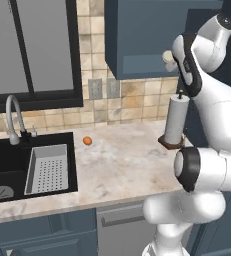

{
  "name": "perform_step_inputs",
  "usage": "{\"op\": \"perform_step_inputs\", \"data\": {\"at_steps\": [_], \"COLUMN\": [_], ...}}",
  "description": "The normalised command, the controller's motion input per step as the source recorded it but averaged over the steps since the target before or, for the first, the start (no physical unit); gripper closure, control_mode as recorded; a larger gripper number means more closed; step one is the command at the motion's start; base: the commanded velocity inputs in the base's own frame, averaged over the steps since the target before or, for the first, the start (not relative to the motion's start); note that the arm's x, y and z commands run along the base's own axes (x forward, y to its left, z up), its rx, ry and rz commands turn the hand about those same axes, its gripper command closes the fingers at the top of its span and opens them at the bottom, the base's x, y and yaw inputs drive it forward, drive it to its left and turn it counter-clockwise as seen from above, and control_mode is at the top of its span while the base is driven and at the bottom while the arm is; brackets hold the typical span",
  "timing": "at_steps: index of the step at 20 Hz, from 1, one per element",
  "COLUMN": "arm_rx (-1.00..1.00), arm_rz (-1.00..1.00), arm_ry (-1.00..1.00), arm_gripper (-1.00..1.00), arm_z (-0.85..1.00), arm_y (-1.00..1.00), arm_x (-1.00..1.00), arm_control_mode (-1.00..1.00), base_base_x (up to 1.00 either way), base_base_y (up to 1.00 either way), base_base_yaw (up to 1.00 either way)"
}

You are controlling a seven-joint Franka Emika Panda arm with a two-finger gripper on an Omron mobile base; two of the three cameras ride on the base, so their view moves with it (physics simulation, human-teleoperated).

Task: Open the cabinet. Pick the dish brush and place it next to the sink. Then close the cabinet.

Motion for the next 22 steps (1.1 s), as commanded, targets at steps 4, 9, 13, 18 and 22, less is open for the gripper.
{"op": "perform_step_inputs", "data": {"at_steps": [4, 9, 13, 18, 22], "arm_rx": [0.0, 0.0, -0.01, -0.02, -0.02], "arm_rz": [0.0, 0.0, 0.0, 0.01, 0.04], "arm_ry": [-0.02, 0.0, 0.05, 0.12, 0.23], "arm_gripper": [1.0, 1.0, 1.0, 1.0, 1.0], "arm_z": [-0.08, -0.08, -0.16, -0.34, -0.48], "arm_y": [0.47, 0.61, 0.65, 0.64, 0.6], "arm_x": [-0.9, -0.87, -0.78, -0.66, -0.47], "arm_control_mode": [-1.0, -1.0, -1.0, -1.0, -1.0], "base_base_x": [0.0, 0.0, 0.0, 0.0, 0.0], "base_base_y": [0.0, 0.0, 0.0, 0.0, 0.0], "base_base_yaw": [0.0, 0.0, 0.0, 0.0, 0.0]}}
